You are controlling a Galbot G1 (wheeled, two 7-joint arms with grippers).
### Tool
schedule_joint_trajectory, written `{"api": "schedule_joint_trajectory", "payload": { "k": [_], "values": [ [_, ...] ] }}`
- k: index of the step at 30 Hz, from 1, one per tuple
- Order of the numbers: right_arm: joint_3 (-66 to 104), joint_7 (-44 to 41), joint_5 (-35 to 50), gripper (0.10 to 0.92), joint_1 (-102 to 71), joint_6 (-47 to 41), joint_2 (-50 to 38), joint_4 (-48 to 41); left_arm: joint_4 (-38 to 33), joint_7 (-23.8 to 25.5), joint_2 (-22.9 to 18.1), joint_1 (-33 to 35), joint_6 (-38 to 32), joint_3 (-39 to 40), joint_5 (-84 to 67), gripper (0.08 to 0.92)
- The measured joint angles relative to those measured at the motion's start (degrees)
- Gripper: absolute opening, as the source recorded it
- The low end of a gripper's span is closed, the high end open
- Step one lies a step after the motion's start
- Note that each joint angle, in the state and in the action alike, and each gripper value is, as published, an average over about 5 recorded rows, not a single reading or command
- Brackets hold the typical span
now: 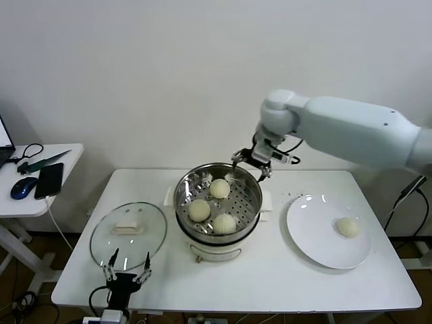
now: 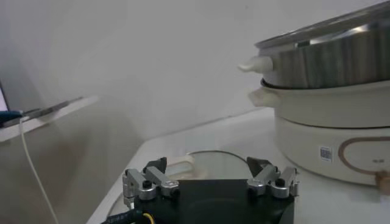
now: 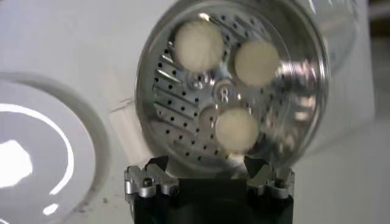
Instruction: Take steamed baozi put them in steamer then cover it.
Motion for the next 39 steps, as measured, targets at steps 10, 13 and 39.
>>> {"api": "schedule_joint_trajectory", "payload": {
  "k": [10,13,39],
  "values": [
    [6.3,-1.3,4.6,0.823,-8.0,-10.5,-13.3,-3.6,-1.5,0.1,0.1,0.1,0.1,-0.7,-0.2,0.823],
    [9.5,-1.9,4.1,0.823,-12.0,-11.6,-16.2,-5.5,-1.8,-0.1,0.0,0.3,0.2,-0.9,-0.3,0.823],
    [36.8,-3.8,-11.3,0.823,-42.7,-11.3,-19.5,-22.8,-1.8,-0.4,-0.4,0.1,1.2,-1.5,-0.8,0.823]
  ]
}}
